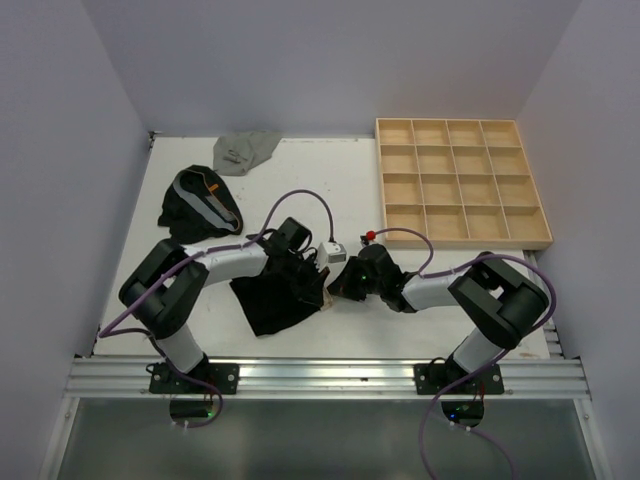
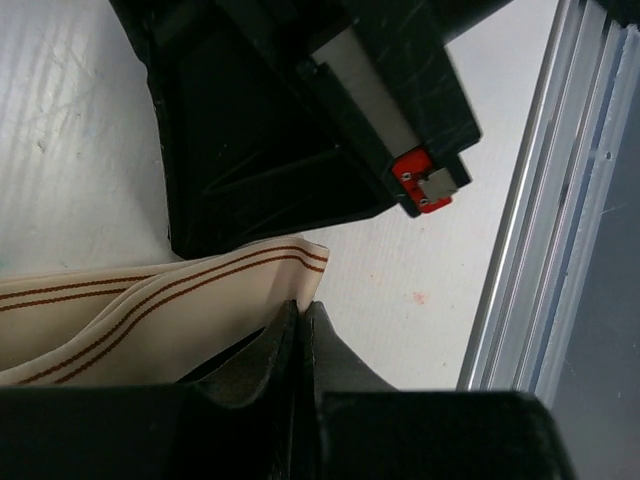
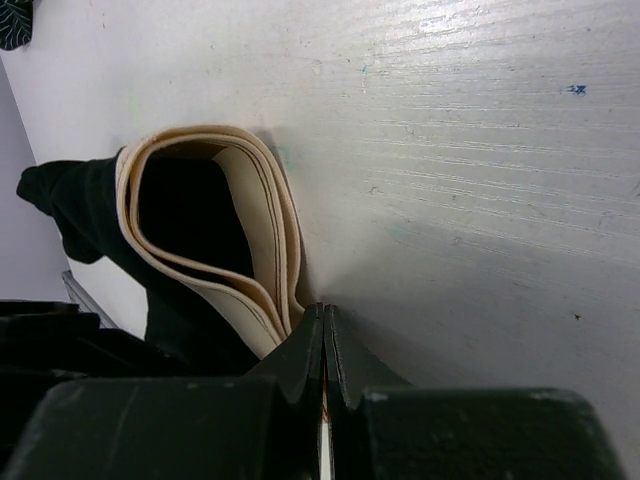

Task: Roll the underwear
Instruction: Fold the underwear

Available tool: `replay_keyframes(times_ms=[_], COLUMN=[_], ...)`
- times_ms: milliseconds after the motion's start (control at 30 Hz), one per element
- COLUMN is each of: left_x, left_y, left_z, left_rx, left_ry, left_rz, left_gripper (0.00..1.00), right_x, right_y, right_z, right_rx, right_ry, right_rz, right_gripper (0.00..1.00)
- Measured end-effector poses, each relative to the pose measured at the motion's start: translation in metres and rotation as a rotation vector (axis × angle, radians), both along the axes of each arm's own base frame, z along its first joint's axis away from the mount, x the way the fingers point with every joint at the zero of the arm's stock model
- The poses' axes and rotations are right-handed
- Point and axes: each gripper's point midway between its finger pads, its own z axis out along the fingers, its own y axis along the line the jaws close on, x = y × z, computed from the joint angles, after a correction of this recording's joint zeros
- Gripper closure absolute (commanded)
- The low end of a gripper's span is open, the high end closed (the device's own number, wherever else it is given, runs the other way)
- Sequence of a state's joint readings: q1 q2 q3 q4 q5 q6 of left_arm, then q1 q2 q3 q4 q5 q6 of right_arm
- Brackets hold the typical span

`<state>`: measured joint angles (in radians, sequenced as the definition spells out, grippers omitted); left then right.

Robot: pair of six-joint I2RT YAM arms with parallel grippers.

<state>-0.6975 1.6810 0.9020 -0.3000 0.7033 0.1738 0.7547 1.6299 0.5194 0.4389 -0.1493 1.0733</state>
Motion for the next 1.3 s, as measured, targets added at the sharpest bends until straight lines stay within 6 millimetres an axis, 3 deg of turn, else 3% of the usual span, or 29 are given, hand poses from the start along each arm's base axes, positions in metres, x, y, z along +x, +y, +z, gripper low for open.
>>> replay_keyframes(times_ms=[100,167,300,467,567,667,800,867,967,1167,1300], left_x=[-0.004,-0.005,-0.008,-0.010,-0.006,0.002,0.019,0.023,0.024,0.001,-0.008], left_y=[0.003,0.004,0.003,0.003,0.004,0.003,0.009,0.021,0.043,0.109,0.134], left_z=[-0.011,-0.017,-0.017,-0.009,0.011,0.045,0.096,0.106,0.097,0.039,0.019], left_rx=[0.024,0.036,0.024,0.004,-0.023,-0.070,-0.115,-0.091,-0.012,0.247,0.354], left_ry=[0.029,0.045,0.068,0.064,0.007,-0.096,-0.308,-0.380,-0.423,-0.390,-0.358], left_rz=[0.001,0.002,-0.003,-0.015,-0.018,-0.017,0.004,0.015,0.021,-0.009,-0.041], left_gripper=[0.88,0.79,0.69,0.52,0.46,0.46,0.53,0.58,0.60,0.60,0.57], right_x=[0.000,-0.001,-0.004,-0.003,0.000,0.003,0.003,0.003,0.004,-0.001,-0.005], right_y=[0.000,-0.002,-0.011,-0.020,-0.019,-0.016,-0.010,-0.004,0.007,0.023,0.033], right_z=[0.000,0.000,0.003,0.034,0.055,0.071,0.077,0.076,0.064,0.023,0.005], right_rx=[-0.001,-0.009,-0.053,-0.076,-0.066,-0.066,-0.070,-0.072,-0.084,-0.122,-0.126], right_ry=[0.000,0.004,0.000,-0.067,-0.115,-0.155,-0.165,-0.161,-0.132,-0.042,-0.008], right_rz=[0.000,-0.001,-0.003,0.005,0.018,0.041,0.086,0.111,0.153,0.227,0.264], right_gripper=[1.00,0.99,0.98,0.99,1.00,1.00,1.00,1.00,1.00,1.00,1.00])
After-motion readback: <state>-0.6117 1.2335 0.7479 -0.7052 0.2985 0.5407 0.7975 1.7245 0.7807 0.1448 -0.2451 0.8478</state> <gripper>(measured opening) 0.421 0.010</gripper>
